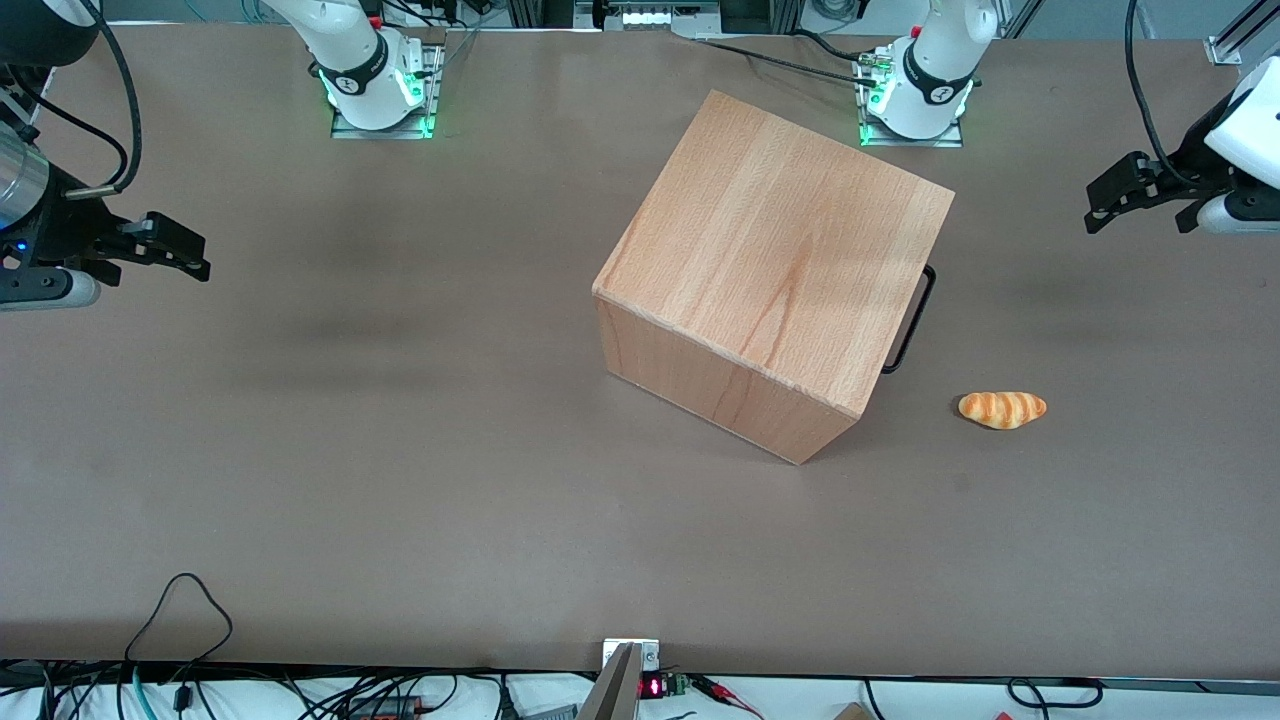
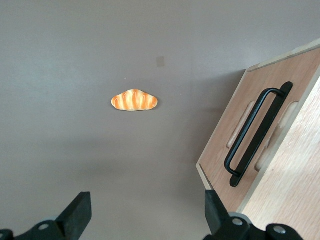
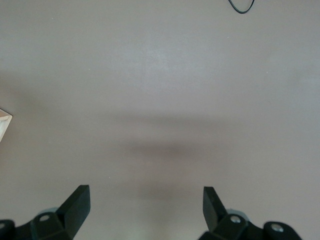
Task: Open top drawer with left arm
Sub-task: 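Move the left gripper down toward the black drawer handle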
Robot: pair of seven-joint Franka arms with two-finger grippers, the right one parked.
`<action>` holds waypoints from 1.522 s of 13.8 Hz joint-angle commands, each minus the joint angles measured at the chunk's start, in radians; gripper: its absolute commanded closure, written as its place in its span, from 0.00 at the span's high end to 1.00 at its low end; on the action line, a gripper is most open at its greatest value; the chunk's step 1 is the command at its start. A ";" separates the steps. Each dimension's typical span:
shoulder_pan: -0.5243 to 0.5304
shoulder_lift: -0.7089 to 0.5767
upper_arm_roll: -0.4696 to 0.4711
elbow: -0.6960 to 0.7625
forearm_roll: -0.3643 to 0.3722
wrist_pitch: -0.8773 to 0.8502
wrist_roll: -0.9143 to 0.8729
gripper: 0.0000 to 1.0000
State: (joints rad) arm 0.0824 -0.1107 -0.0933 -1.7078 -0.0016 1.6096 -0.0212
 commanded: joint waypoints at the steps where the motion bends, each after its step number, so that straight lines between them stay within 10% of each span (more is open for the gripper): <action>1: -0.003 0.017 0.010 0.034 -0.017 -0.019 0.027 1.00; 21: -0.039 0.138 -0.080 -0.202 -0.040 0.355 0.023 1.00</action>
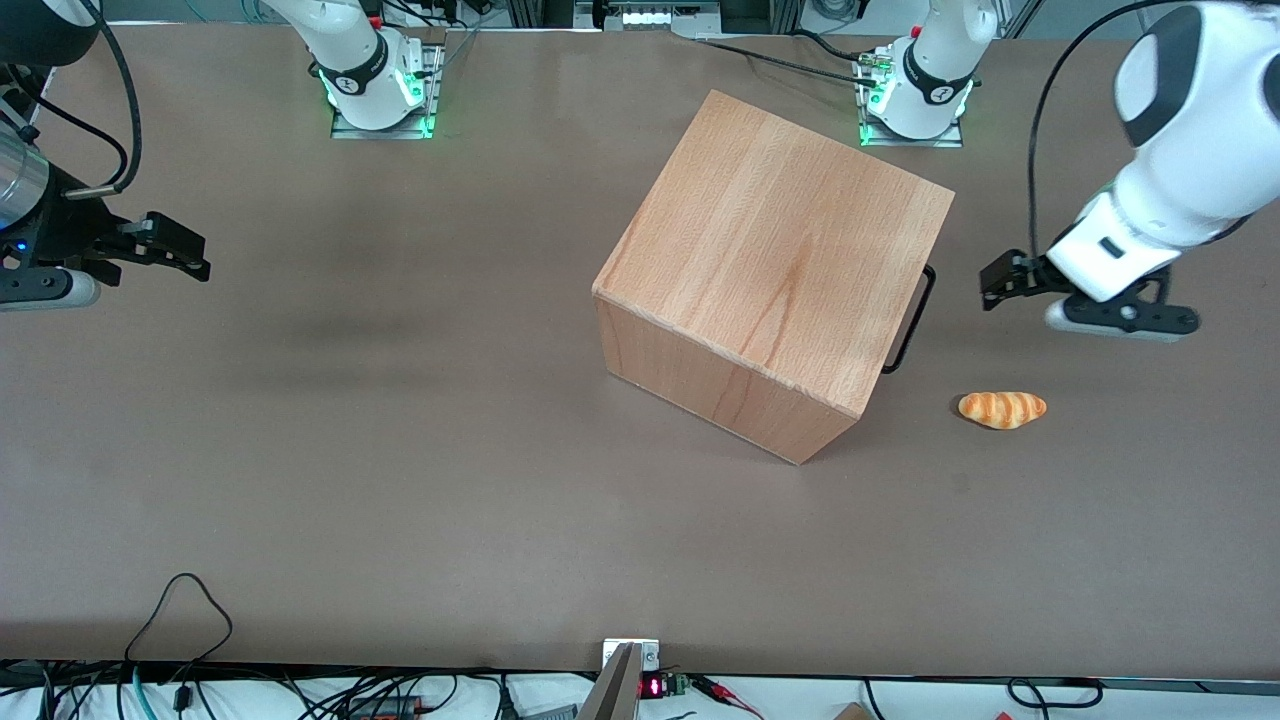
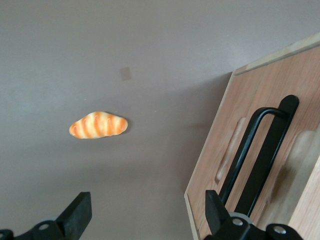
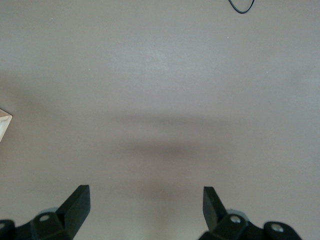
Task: Open top drawer with left arm
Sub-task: 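Move the left gripper down toward the black drawer handle, then hook the left gripper fingers around the black bar handle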
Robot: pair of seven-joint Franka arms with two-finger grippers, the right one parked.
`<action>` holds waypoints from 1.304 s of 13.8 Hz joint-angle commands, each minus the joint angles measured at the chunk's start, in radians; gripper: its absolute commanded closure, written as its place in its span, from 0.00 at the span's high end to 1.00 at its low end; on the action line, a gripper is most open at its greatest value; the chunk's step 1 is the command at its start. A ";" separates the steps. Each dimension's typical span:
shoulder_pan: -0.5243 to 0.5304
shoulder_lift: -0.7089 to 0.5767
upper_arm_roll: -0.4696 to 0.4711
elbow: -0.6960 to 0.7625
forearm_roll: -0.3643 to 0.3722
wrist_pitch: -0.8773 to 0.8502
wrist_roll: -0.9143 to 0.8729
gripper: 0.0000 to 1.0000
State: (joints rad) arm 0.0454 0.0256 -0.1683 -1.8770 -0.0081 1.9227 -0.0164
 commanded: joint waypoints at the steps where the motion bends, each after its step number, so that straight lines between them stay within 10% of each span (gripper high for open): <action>1: -0.008 0.010 -0.008 -0.042 -0.062 0.054 0.018 1.00; 18: -0.030 0.091 -0.011 -0.060 -0.138 0.136 0.159 1.00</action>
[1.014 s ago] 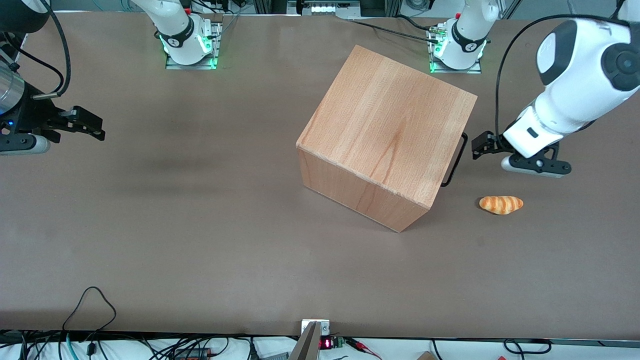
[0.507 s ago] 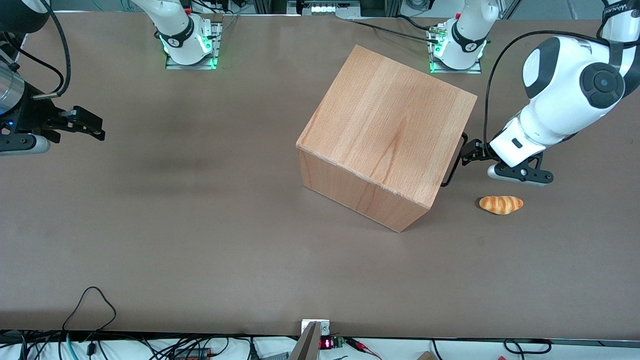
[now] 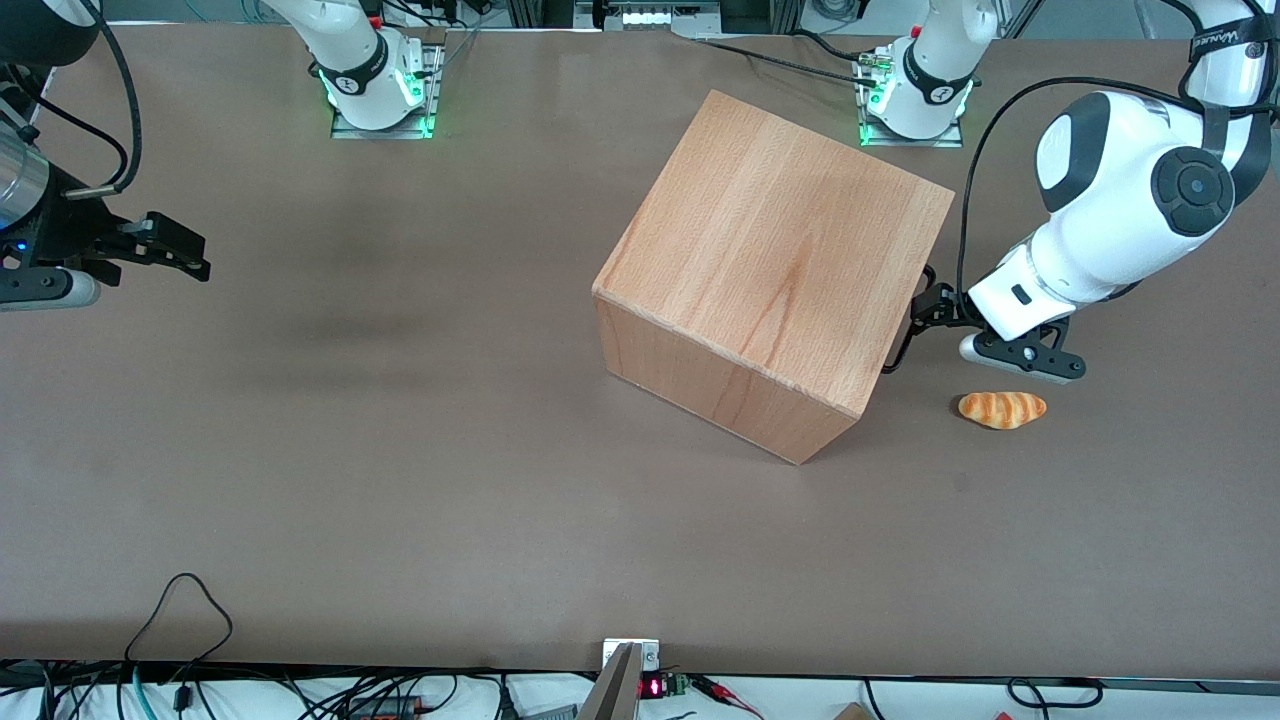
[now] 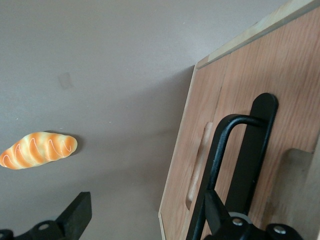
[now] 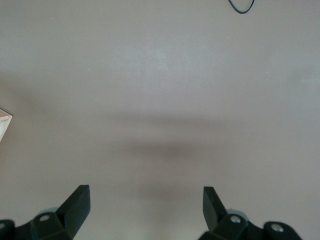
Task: Open top drawer with left arm
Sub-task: 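Hook the left gripper fingers around the black bar handle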
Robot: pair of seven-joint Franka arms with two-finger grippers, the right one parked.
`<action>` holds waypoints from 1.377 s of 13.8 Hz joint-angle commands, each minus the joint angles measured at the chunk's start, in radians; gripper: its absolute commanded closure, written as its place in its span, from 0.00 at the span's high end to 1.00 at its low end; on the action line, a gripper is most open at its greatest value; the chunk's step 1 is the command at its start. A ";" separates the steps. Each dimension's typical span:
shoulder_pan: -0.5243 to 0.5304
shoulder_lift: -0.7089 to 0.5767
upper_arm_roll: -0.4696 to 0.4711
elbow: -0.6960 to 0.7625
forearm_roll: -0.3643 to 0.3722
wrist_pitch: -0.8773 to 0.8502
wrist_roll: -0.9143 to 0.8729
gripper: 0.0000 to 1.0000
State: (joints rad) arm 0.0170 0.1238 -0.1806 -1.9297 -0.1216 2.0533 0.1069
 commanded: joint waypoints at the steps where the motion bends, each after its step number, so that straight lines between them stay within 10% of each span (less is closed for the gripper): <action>1: -0.002 -0.004 0.003 -0.009 -0.024 0.004 0.083 1.00; 19: -0.023 0.010 -0.019 -0.011 -0.142 -0.027 0.181 1.00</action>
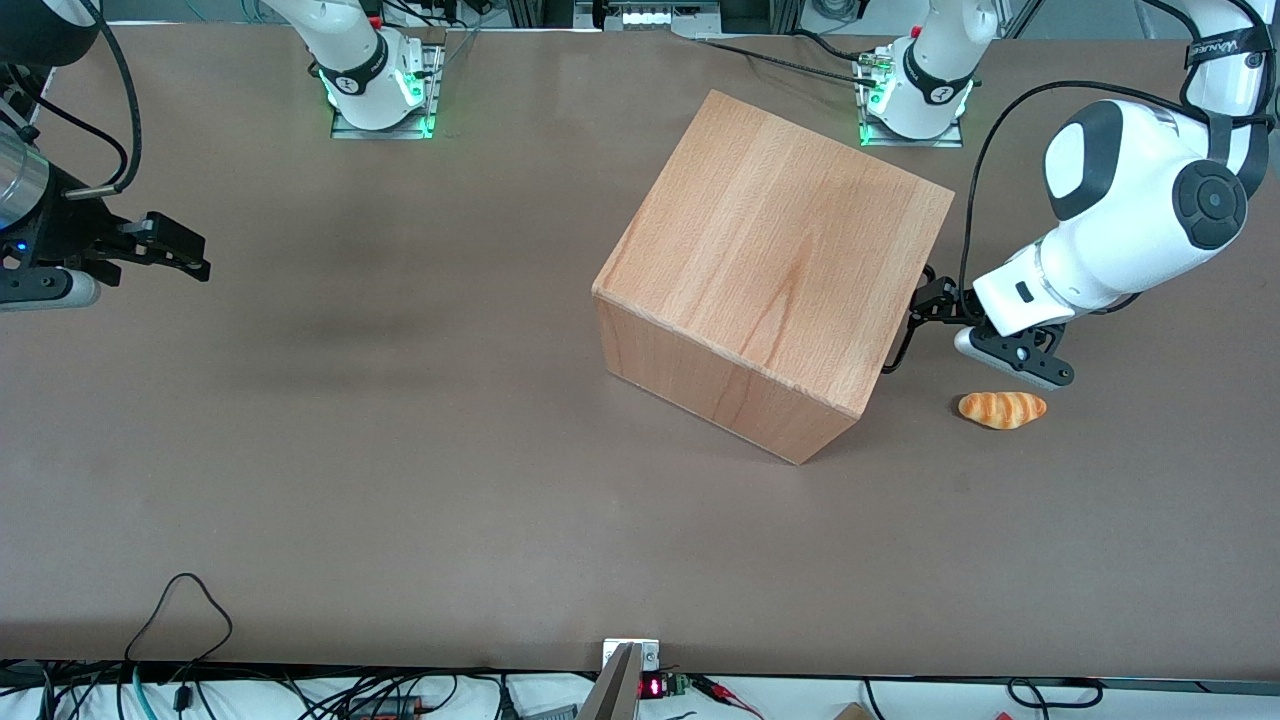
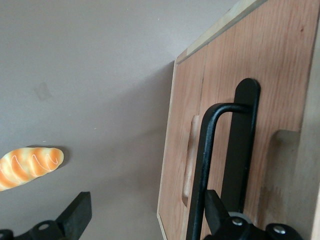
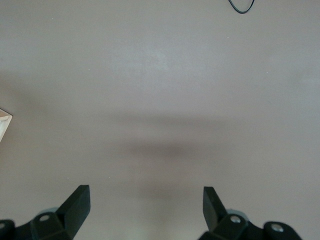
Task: Open top drawer with left arm
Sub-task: 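Hook the left gripper fingers around the black bar handle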
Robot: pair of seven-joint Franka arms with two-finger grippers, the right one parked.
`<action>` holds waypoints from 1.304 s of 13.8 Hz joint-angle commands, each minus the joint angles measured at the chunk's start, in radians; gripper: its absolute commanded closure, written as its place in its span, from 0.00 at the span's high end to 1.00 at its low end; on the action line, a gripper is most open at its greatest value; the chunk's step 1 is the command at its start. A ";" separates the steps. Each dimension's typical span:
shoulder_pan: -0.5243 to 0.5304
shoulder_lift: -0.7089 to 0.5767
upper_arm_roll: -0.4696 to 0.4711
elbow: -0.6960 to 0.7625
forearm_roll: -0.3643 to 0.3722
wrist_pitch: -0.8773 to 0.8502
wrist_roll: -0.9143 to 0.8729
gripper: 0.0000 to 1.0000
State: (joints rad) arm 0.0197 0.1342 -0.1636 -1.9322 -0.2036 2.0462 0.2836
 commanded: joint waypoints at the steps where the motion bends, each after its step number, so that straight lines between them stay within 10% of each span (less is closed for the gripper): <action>1: -0.026 0.002 -0.036 -0.008 -0.068 -0.018 0.005 1.00; 7: -0.029 0.027 -0.037 -0.011 -0.181 -0.018 0.005 1.00; 18: -0.032 0.065 -0.036 -0.002 -0.171 -0.008 0.015 1.00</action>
State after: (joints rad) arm 0.0258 0.2065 -0.1615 -1.9311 -0.3153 2.0536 0.3096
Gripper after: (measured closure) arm 0.000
